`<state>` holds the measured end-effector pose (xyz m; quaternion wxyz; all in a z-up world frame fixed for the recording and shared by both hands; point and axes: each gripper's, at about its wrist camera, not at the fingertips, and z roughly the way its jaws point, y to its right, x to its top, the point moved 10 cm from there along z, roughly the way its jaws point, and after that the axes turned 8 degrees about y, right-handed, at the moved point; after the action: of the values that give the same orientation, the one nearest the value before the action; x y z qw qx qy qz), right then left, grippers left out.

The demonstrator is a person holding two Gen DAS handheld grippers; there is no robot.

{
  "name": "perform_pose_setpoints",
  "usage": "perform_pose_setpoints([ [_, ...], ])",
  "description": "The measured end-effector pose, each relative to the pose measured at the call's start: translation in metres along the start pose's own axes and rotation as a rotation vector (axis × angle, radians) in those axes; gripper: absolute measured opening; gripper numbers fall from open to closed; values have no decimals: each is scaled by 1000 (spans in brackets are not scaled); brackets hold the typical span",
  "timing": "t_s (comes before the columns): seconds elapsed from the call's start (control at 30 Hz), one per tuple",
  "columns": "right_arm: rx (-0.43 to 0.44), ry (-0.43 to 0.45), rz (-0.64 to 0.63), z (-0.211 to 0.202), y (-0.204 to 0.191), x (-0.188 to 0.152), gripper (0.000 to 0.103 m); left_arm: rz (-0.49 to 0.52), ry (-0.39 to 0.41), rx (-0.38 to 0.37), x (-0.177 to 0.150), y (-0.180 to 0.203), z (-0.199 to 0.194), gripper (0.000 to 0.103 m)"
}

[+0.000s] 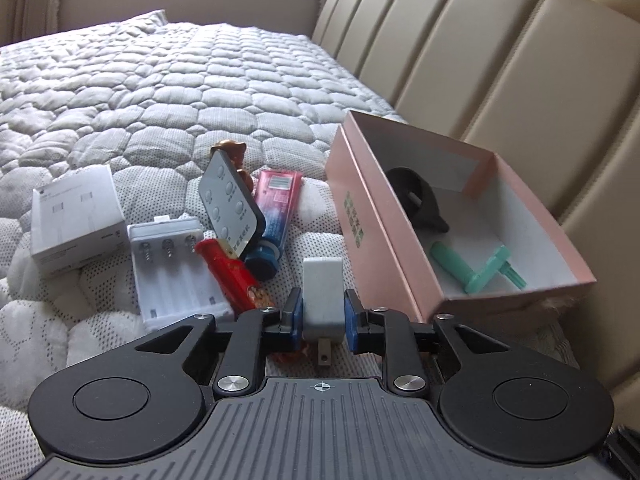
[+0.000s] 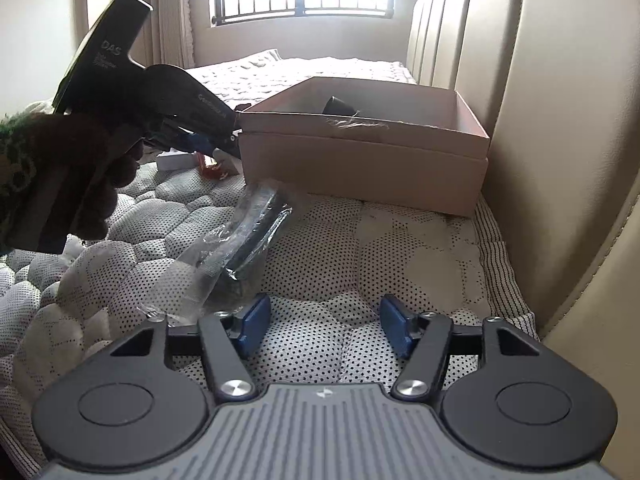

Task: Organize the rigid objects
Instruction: 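Grasp the white charger plug with the left tool, then grasp the bagged black item with the right tool while the left tool holds the charger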

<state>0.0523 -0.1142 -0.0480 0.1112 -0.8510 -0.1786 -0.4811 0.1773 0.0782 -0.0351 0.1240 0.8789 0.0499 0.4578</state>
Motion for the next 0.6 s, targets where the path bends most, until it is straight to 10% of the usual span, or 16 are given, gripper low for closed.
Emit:
perform_pose_setpoints([
  [0.4, 110, -89, 18, 14, -11, 1, 103, 73, 10, -64, -46, -1, -99, 24],
  [0.6, 86, -158, -15, 23, -19, 2, 103, 76, -12, -52, -64, -5, -103, 24],
])
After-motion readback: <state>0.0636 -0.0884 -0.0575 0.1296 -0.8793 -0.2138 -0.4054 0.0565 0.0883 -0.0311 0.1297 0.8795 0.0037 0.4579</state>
